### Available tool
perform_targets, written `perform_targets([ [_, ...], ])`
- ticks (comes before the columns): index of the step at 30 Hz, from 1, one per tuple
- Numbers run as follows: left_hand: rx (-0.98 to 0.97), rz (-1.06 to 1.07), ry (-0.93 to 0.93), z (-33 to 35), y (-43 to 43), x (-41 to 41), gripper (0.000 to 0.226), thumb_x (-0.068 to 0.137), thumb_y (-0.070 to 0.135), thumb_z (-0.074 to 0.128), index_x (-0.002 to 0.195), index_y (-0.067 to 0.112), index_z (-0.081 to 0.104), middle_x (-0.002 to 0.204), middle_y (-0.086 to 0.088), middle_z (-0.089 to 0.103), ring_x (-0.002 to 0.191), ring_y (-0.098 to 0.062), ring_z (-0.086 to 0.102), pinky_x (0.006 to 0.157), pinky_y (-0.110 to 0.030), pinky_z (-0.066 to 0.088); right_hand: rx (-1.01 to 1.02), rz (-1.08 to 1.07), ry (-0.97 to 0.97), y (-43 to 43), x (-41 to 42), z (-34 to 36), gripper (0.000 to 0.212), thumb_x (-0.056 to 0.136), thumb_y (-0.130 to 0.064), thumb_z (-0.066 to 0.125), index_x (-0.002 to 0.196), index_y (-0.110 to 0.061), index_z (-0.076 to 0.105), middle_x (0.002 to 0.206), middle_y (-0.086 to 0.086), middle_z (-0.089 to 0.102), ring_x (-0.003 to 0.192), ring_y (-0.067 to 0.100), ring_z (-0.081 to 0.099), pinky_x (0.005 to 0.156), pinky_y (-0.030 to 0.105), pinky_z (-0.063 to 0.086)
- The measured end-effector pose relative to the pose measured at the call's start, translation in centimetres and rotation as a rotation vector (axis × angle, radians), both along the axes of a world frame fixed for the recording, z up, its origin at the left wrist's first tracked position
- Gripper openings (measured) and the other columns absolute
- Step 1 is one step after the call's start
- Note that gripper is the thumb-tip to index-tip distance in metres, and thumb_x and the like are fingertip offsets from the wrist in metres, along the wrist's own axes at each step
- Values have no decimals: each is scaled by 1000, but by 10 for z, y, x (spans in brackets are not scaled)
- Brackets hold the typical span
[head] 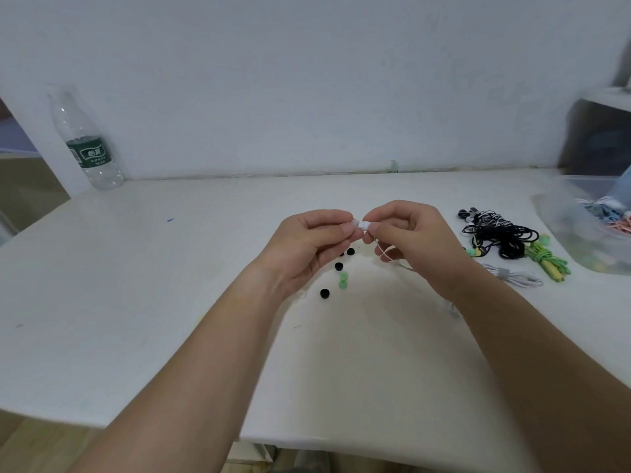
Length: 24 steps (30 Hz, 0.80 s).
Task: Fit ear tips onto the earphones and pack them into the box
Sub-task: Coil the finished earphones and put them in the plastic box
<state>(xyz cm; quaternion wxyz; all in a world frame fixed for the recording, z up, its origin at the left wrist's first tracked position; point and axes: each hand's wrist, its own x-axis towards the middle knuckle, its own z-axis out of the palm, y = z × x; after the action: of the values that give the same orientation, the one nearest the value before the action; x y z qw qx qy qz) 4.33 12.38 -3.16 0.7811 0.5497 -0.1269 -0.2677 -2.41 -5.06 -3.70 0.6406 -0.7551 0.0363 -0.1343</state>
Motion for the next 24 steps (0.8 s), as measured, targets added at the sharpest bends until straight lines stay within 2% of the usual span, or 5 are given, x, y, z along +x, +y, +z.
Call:
perform_targets([
  [4,25,-16,-46,-1,1,0,14,89,-4,68,99,5,69,99,-12,77,94,-19,75,76,-19,59,8,19,-7,0,-2,1,8,91,-14,71,96,-9,74,78,5,72,67,16,58,65,29,50],
  [8,54,-24,-73,-1,1,1,14,88,-3,69,98,6,70,98,-13,77,93,-20,75,75,-20,58,7,18,-6,1,-3,2,7,90,-14,72,95,-10,74,77,5,72,67,16,58,66,30,50],
  [14,89,-30,-136,-1,1,1,14,88,-4,68,97,7,73,96,-12,77,91,-21,75,80,-23,60,-1,0,-2,0,-2,3,9,91,-14,71,97,-11,76,79,4,73,67,14,60,67,31,50],
  [24,156,-59,-259,-1,4,2,15,87,-4,69,89,11,72,89,-9,77,83,-21,75,77,-23,58,17,55,35,-6,-3,3,9,90,-14,71,97,-14,77,80,4,74,69,13,61,72,33,52],
])
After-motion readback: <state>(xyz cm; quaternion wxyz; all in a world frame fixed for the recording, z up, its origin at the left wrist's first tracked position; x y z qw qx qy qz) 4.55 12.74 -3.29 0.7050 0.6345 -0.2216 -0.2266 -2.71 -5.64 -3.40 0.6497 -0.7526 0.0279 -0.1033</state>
